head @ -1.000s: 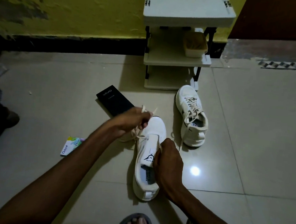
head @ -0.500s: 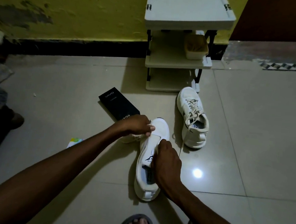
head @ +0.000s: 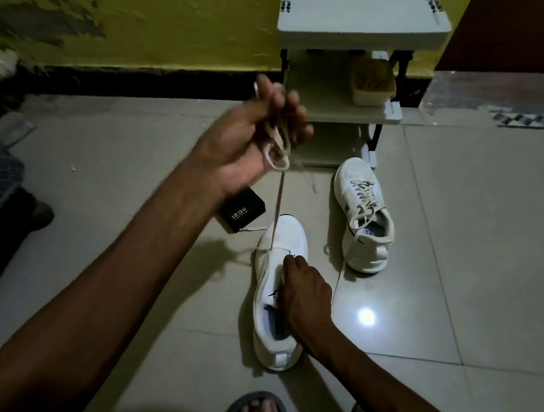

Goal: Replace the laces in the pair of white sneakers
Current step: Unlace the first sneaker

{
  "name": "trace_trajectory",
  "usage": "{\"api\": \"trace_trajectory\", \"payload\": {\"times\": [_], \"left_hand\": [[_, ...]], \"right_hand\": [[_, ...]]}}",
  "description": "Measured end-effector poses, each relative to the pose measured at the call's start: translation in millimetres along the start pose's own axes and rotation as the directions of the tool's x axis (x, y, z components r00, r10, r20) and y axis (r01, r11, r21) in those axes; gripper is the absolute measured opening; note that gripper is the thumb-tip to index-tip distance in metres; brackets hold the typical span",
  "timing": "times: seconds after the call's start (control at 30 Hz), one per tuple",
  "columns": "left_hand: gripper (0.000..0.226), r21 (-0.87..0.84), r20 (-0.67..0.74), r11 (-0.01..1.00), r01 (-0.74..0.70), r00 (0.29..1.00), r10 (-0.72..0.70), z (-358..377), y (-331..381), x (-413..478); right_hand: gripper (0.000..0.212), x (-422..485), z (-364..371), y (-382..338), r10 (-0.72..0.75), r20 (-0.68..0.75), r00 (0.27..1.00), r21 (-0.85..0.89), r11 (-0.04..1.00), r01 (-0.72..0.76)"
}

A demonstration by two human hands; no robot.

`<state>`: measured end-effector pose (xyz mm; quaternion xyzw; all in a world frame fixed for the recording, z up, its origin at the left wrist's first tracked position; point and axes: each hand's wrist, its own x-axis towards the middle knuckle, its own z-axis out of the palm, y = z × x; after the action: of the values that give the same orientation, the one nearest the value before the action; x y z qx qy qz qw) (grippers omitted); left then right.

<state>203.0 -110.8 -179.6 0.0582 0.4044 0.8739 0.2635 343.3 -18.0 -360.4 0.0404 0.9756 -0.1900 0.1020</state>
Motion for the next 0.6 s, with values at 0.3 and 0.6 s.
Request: {"api": "trace_trajectory", "payload": {"times": [0.3,0.6], "left_hand": [[0.047,0.882,-0.319,-0.429,0.197,0.919,-0.232,-60,-73,-5],[0.037,0.904,-0.333,-0.359,0.231,0.909,-0.253,-85,-102,-15]], "right_hand": [[0.058,0,6,1,0.055,-0.032,0.998,0.067,0.996,-0.052],[0.053,0,8,2,0.061,-0.053,0.997,0.076,0.995,-0.057]]}}
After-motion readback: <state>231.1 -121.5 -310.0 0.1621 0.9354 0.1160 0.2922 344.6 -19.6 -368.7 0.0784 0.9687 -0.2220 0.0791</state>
